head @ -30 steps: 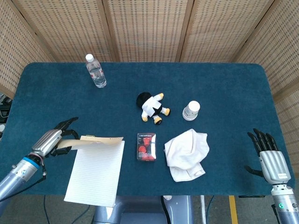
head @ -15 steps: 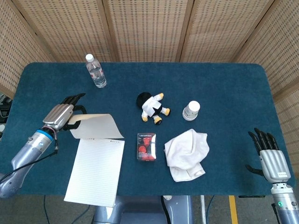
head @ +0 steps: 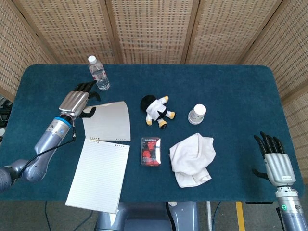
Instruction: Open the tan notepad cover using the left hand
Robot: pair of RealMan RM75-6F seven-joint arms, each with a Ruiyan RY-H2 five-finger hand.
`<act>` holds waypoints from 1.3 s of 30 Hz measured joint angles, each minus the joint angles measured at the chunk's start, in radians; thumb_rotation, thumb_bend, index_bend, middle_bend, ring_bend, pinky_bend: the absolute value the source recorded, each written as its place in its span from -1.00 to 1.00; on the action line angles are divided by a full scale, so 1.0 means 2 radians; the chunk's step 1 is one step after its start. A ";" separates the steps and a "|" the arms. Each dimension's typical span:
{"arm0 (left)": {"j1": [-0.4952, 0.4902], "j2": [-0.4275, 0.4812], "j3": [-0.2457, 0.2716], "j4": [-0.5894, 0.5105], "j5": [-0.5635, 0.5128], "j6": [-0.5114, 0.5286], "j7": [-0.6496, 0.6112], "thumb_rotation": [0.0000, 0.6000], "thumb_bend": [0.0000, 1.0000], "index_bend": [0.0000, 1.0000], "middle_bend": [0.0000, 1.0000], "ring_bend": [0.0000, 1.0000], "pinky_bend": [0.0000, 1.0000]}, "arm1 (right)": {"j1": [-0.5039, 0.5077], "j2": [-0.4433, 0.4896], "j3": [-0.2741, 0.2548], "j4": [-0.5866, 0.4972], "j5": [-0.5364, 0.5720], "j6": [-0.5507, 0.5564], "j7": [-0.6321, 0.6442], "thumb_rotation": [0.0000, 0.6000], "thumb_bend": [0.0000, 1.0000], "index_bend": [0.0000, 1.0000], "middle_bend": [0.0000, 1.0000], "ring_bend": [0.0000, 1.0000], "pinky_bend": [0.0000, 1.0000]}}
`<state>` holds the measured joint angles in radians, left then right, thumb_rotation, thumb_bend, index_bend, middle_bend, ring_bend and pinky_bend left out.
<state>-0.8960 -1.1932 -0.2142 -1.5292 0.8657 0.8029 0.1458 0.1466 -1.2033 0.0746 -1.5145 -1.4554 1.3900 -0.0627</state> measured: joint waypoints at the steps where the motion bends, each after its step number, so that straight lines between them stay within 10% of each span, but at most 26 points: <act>1: -0.001 -0.006 0.000 0.007 0.001 -0.002 -0.003 1.00 -0.91 -1.00 -1.00 -1.00 -1.00 | 0.000 0.000 0.000 0.001 0.000 0.000 0.000 1.00 -1.00 -1.00 -1.00 -1.00 -1.00; 12: 0.020 -0.016 -0.003 0.015 0.060 0.022 -0.046 1.00 -1.00 -1.00 -1.00 -1.00 -1.00 | 0.000 0.000 0.000 0.001 -0.002 0.003 0.002 1.00 -1.00 -1.00 -1.00 -1.00 -1.00; 26: 0.133 0.054 0.003 -0.034 0.227 0.206 -0.171 1.00 -1.00 -1.00 -1.00 -1.00 -1.00 | -0.004 0.008 -0.002 -0.005 -0.010 0.011 0.022 1.00 -1.00 -1.00 -1.00 -1.00 -1.00; 39: 0.319 0.101 0.087 -0.113 0.267 0.371 -0.157 1.00 -1.00 -1.00 -1.00 -1.00 -1.00 | -0.006 0.013 0.000 0.001 -0.016 0.022 0.034 1.00 -1.00 -1.00 -1.00 -1.00 -1.00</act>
<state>-0.2586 -0.9904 -0.0403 -1.7548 1.3991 1.5444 -0.1682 0.1336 -1.1779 0.0749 -1.5132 -1.4880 1.4350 0.0062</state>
